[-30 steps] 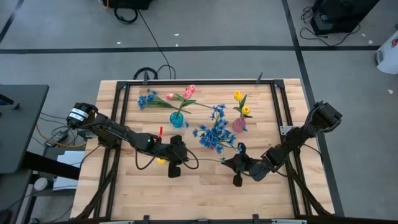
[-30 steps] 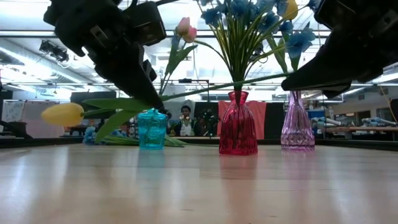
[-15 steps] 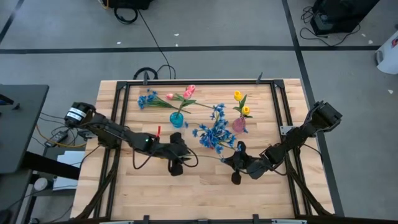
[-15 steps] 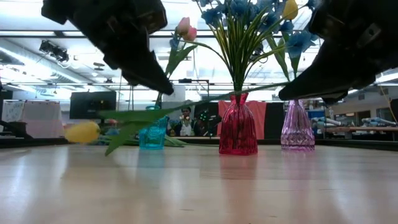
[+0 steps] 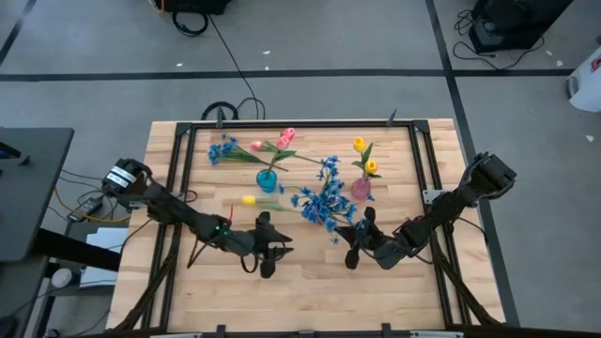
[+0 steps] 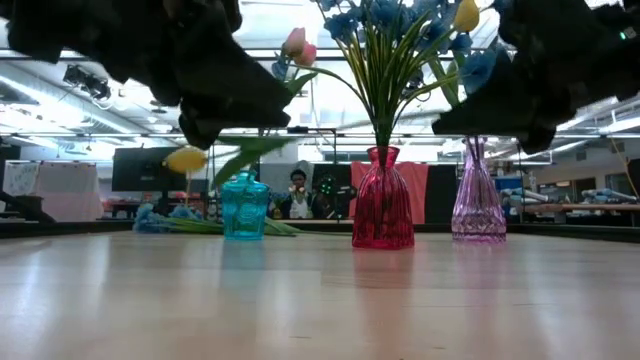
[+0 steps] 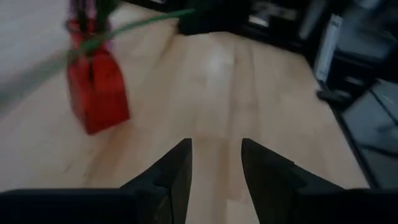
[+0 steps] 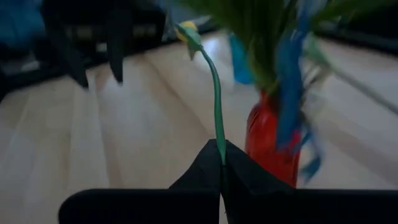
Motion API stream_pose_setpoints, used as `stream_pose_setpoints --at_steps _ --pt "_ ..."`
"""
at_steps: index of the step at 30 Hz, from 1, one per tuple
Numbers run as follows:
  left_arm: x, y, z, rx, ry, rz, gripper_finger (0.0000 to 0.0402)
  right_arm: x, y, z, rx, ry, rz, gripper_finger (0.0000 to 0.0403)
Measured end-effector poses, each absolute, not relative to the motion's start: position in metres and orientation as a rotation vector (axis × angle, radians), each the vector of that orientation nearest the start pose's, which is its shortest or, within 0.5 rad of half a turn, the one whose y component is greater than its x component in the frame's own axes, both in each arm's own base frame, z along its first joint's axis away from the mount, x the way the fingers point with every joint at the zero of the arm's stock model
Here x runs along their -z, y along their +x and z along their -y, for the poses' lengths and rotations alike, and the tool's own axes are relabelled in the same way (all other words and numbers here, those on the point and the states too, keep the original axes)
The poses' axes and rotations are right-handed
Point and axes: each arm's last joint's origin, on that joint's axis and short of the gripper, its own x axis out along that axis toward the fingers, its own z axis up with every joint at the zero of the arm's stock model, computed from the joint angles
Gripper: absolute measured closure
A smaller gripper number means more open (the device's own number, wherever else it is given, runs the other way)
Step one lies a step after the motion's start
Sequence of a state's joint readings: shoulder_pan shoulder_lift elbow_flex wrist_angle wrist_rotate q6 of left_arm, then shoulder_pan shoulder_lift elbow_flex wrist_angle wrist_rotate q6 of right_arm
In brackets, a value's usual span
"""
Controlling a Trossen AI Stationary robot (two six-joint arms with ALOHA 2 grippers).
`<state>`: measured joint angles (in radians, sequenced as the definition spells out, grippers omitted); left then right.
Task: Sort flowers into vase by color
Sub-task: Put the yellow flower into the pink vase
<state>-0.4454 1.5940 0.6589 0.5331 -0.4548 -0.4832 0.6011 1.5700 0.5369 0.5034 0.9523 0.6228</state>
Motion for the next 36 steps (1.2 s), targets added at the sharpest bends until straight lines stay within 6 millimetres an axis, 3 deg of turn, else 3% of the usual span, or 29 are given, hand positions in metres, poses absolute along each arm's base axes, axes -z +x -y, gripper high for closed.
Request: stream_pose_setpoints --at_steps 8,15,26,36 --pt "-0.172 0.287 0.110 -0.296 -0.332 -0.160 0.0257 -0.158 0.237 -0.141 0.402 0.207 -0.167 0.0393" --pt "-0.186 0.290 0.108 -0.317 -0.297 -0.037 0.0241 -0.158 0.236 -0.145 0.377 0.190 -0.170 0.0391" --pt "-0.187 0.292 0.101 -0.386 -0.283 -0.019 0.0176 -0.161 0.235 -0.149 0.337 0.163 -0.162 0.0391" --pt "-0.184 0.294 0.100 -0.274 -0.420 -0.043 0.0172 -0.164 0.234 -0.150 0.359 0.140 -0.139 0.0391"
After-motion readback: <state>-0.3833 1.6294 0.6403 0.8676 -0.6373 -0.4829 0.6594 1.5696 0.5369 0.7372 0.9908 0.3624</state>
